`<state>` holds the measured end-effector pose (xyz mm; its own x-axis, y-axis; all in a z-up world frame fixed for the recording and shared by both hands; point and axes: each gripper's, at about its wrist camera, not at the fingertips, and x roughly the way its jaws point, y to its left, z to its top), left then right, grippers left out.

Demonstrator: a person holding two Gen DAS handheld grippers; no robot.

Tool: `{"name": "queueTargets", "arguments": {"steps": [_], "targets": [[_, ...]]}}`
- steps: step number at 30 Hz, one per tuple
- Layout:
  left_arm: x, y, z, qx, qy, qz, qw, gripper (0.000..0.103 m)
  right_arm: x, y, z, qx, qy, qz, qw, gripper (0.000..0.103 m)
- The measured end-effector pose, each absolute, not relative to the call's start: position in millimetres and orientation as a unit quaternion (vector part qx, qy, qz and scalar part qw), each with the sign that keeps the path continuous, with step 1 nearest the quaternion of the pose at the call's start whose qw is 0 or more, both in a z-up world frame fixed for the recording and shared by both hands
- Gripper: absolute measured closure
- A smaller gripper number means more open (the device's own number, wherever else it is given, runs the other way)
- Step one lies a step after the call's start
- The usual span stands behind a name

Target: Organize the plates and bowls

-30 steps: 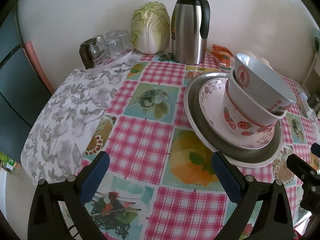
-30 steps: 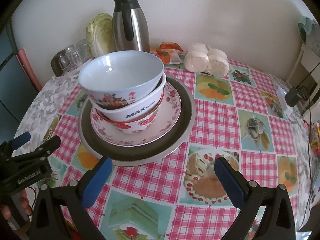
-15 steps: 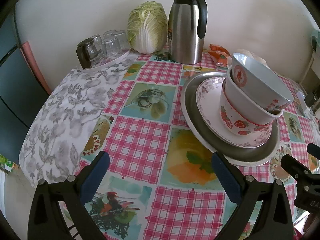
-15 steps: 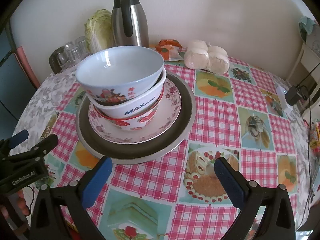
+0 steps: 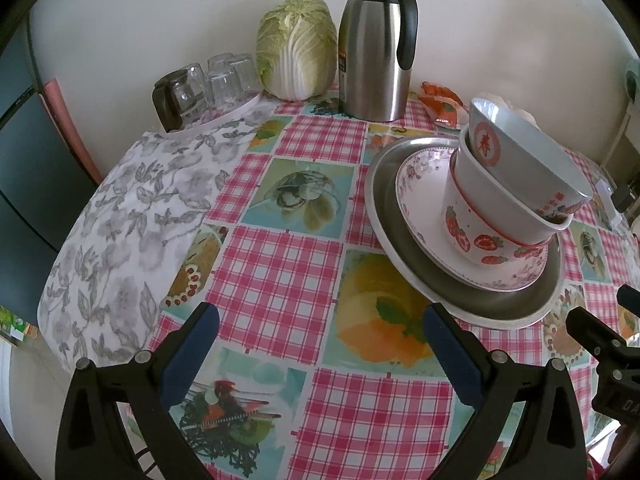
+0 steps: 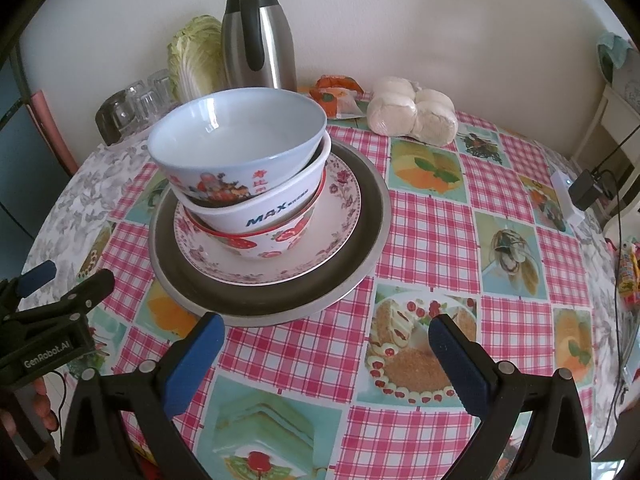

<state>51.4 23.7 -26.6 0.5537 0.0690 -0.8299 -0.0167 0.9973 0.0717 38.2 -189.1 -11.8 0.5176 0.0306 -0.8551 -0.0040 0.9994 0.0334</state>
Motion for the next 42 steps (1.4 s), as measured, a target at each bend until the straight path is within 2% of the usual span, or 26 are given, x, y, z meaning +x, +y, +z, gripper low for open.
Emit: {"name": "queueTargets", "arguments": {"steps": [42], "targets": [[52.6, 27.3, -29.7, 0.021, 0.479, 0.028, 0.877, 0.002, 38.4, -188.7, -16.1, 0.005, 0.503, 0.007, 0.864, 0.000]]}}
